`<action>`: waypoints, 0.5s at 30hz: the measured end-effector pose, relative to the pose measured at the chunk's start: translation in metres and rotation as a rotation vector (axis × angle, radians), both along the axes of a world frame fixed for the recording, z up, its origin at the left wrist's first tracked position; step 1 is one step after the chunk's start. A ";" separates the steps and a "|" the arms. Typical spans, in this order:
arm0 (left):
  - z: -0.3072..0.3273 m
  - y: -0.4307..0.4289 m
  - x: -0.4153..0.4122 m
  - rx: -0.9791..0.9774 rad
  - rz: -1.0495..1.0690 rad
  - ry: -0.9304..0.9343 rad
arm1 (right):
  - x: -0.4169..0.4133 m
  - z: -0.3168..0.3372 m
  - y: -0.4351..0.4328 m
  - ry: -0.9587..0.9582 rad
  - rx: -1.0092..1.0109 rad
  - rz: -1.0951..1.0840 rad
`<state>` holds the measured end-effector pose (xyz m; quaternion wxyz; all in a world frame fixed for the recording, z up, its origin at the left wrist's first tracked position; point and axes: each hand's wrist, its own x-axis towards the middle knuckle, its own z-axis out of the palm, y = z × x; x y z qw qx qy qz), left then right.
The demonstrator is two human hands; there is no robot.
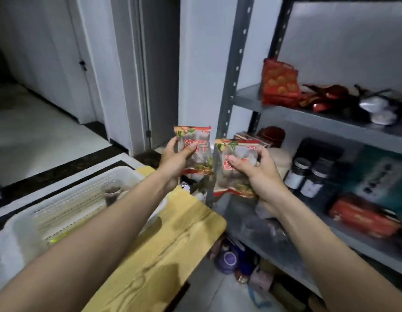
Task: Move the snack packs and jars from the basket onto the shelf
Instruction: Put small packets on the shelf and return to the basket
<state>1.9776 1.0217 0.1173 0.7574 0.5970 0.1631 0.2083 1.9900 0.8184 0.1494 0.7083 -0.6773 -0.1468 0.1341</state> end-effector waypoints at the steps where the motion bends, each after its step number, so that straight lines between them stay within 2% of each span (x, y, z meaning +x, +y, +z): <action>1: 0.007 -0.020 0.006 0.006 -0.039 -0.007 | -0.001 0.008 -0.018 -0.021 0.006 -0.035; 5: 0.035 -0.101 0.025 0.030 -0.170 -0.023 | -0.005 0.035 -0.090 -0.138 -0.019 -0.177; 9: 0.067 -0.179 0.047 0.072 -0.264 -0.055 | -0.004 0.052 -0.161 -0.164 -0.031 -0.282; 15: 0.111 -0.332 0.084 0.012 -0.406 -0.110 | 0.007 0.084 -0.308 -0.190 -0.069 -0.470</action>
